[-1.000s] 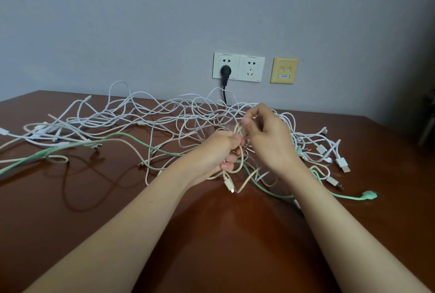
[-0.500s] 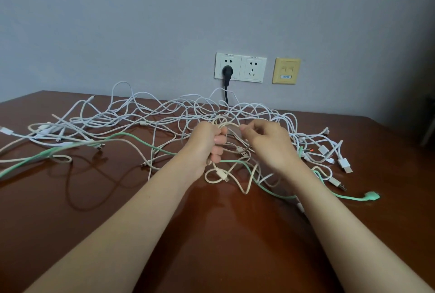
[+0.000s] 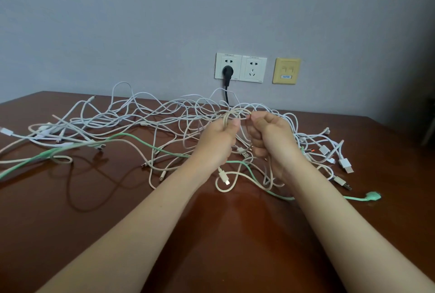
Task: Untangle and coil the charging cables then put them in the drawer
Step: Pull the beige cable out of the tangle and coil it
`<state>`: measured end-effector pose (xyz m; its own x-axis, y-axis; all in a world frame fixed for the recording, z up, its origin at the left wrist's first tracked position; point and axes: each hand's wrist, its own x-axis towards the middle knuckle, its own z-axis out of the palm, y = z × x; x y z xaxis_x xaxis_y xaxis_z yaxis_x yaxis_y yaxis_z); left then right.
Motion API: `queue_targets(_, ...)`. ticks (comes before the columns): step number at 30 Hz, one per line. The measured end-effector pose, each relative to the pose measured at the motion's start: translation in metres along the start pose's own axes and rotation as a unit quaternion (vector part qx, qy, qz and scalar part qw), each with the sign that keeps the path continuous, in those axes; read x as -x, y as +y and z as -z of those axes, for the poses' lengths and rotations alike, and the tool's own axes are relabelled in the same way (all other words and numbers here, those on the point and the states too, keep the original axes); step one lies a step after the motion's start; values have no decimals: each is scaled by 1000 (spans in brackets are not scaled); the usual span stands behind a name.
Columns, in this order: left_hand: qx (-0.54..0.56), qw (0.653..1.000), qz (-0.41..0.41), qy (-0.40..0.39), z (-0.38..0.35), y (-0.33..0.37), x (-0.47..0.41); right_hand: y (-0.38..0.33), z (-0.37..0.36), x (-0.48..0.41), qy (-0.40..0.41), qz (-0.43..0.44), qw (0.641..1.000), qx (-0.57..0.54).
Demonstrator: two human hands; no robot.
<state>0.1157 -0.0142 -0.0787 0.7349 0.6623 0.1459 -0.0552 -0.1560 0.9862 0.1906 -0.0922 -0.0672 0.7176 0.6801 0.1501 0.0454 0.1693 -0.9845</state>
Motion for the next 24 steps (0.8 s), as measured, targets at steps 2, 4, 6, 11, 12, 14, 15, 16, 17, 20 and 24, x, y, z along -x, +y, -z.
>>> queue_targets(2, -23, 999, -33, 7, -2, -3, 0, 3, -1, 1, 30, -4, 999, 45)
queue_targets(4, -30, 998, -49, 12, -3, -4, 0, 7, -3, 1, 40, 0, 995, 96)
queue_targets(6, -34, 998, -58, 16, -3, -5, -1, 11, -7, 0, 51, 16, 991, 122)
queue_targets(11, -35, 994, -97, 38, 0, -11, -5, 15, -12, -3, 78, 99, 967, 223)
queue_targets(12, -35, 993, -105, 39, 0, -11, -5, 17, -13, -3, 81, 103, 960, 247)
queue_targets(14, -42, 991, -124, 38, -1, -10, -4, 20, -14, -1, 86, 117, 944, 295)
queue_targets(15, -44, 990, -131, 37, -2, -10, -4, 21, -14, -1, 88, 130, 938, 309)
queue_targets(16, -42, 989, -135, 35, -3, -10, -4, 22, -15, 0, 88, 147, 933, 315)
queue_targets(17, -35, 990, -135, 31, -3, -10, -5, 21, -14, 0, 87, 163, 930, 316)
queue_targets(20, -23, 993, -118, 19, -2, -11, -7, 20, -15, 1, 90, 207, 929, 295)
queue_targets(24, -21, 995, -94, 9, -3, -10, -4, 20, -18, 3, 115, 190, 947, 232)
